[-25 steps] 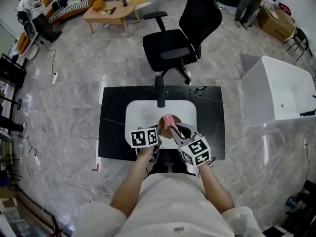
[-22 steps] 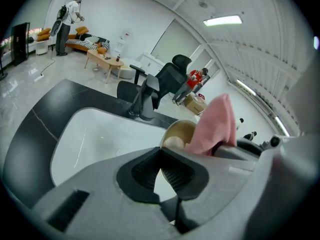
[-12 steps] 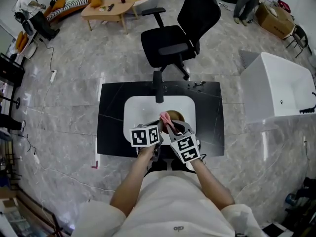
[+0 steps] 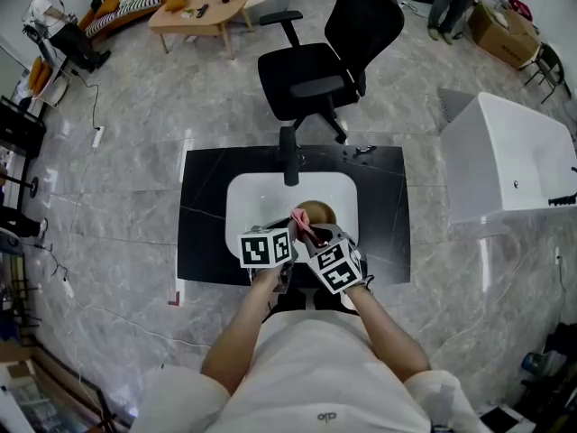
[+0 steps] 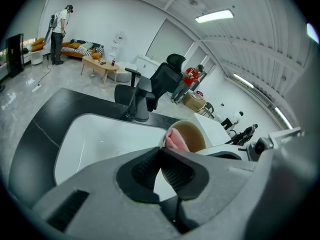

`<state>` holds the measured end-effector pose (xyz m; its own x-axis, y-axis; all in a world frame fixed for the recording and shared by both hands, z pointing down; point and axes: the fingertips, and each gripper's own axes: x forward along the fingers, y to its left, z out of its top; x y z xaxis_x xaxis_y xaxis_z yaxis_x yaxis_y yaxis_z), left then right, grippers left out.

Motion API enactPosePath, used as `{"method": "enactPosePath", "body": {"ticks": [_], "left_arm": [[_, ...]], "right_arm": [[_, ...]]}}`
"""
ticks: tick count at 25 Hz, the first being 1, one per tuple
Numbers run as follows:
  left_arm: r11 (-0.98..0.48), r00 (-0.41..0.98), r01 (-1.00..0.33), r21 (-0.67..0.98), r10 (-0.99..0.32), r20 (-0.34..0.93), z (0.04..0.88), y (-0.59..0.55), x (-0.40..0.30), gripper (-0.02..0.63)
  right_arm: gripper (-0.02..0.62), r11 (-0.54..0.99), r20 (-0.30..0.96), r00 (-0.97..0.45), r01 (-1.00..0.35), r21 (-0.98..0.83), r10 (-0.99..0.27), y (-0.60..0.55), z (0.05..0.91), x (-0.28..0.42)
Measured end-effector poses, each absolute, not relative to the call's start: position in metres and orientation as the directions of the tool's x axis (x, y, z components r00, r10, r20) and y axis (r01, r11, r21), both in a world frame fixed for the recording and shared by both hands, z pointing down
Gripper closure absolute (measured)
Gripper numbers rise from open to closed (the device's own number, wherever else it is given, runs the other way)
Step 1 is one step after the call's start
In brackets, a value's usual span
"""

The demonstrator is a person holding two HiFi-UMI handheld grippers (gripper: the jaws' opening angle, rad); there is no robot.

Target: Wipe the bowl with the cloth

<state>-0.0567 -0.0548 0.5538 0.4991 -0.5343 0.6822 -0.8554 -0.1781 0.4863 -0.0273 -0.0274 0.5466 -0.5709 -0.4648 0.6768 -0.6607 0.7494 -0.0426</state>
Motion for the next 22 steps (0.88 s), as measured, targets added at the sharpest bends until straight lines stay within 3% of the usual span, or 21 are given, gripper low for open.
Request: {"method": "enactPosePath", "body": {"ticks": [8, 22], "left_arm": [[-0.19, 0.493, -0.862, 0.471, -0.534, 0.687, 0.556, -0.061, -0.058, 0.589], [-0.232, 0.492, -0.868, 0.439, -0.526, 0.694, 0.555, -0.06, -0.051, 0.589]], "right_arm": [[0.563, 0.784, 0.732, -0.502, -0.617, 0.07, -0.461, -0.031, 0.557, -0.011], [0.563, 0.743, 0.719, -0.441, -0.651, 0.157, -0.537, -0.058, 0.542, 0.015]]}}
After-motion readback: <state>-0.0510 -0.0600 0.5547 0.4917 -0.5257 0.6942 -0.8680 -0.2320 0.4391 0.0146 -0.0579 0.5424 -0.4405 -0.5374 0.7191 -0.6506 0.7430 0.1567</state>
